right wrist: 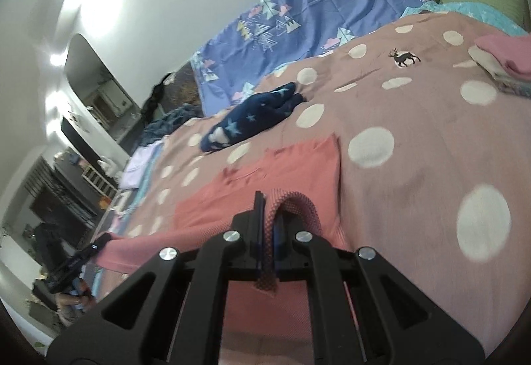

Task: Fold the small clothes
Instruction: 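Grasp the shirt hem with both grippers and lift it toward the collar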

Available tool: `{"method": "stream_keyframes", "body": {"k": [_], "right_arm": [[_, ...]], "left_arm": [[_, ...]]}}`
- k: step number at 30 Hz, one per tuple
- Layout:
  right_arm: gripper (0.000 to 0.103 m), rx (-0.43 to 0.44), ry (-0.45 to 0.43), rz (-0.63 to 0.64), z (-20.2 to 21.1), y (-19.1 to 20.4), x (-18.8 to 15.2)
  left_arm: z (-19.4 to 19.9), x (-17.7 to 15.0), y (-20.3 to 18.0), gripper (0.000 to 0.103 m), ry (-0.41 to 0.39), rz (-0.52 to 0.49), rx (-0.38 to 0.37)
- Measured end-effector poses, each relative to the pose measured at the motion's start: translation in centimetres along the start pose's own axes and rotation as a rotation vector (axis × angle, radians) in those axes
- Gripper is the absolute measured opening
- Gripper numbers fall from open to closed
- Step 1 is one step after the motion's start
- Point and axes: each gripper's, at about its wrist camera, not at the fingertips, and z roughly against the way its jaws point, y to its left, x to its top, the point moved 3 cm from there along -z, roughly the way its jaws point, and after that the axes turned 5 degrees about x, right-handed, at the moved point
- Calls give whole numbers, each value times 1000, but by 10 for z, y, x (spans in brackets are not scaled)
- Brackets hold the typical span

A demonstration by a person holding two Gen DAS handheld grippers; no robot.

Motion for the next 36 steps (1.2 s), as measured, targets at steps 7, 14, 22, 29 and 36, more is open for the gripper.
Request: {"method": "stream_keyframes", "body": {"k": [7, 14, 22, 29, 36], "right_arm": [[5, -57, 58, -22, -78, -35, 18], [6, -99, 151, -54, -133, -72, 10], [22, -60, 160, -47, -124, -77, 7], [8, -43, 172, -16, -95, -67, -6], [4, 26, 123, -48, -112, -57, 31]], "left_arm": [[-85, 19, 21, 5, 86, 16, 57], [-161, -4, 51, 5, 215, 75, 101], [-152, -15, 50, 16, 195, 36, 109], [-123, -26, 46, 16, 206, 23, 61], [-127, 17, 51, 4, 131, 107, 5]]}}
